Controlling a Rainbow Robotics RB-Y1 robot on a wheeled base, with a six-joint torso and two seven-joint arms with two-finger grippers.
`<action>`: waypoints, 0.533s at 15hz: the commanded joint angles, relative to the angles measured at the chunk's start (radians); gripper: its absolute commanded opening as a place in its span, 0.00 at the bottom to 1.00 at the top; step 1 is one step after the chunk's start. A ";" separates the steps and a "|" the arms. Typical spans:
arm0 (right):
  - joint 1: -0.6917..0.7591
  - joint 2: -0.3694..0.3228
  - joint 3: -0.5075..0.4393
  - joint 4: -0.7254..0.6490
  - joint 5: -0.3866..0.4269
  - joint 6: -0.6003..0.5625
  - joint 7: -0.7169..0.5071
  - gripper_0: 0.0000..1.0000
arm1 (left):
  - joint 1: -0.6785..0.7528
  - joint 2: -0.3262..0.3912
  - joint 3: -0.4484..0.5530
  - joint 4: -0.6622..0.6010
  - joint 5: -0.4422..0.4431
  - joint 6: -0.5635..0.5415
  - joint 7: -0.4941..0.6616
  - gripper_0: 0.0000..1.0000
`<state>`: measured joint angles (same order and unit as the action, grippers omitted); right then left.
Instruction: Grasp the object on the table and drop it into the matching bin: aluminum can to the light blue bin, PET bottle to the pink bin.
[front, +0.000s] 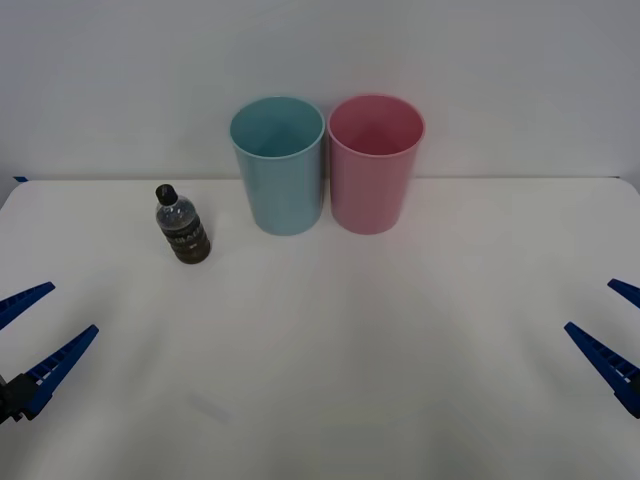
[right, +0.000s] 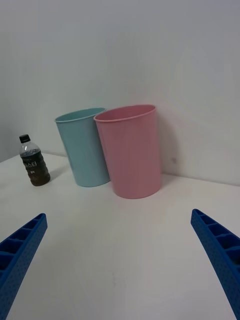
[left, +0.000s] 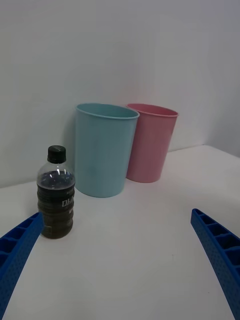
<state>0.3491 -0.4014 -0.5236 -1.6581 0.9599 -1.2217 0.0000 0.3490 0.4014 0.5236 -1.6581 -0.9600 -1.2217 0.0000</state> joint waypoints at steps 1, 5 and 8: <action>0.000 0.000 0.000 0.000 0.000 0.000 0.000 1.00 | 0.000 0.000 0.000 0.000 0.000 0.000 0.000 1.00; 0.000 0.000 0.000 0.000 0.000 0.000 0.000 1.00 | 0.008 0.007 -0.017 0.015 0.032 0.024 0.005 1.00; 0.000 0.000 0.000 0.000 0.000 0.000 0.000 1.00 | 0.018 0.008 -0.043 0.018 0.032 0.096 -0.006 1.00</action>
<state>0.3490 -0.4014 -0.5236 -1.6579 0.9599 -1.2217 0.0001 0.3629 0.4095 0.4922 -1.6402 -0.9283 -1.1545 -0.0013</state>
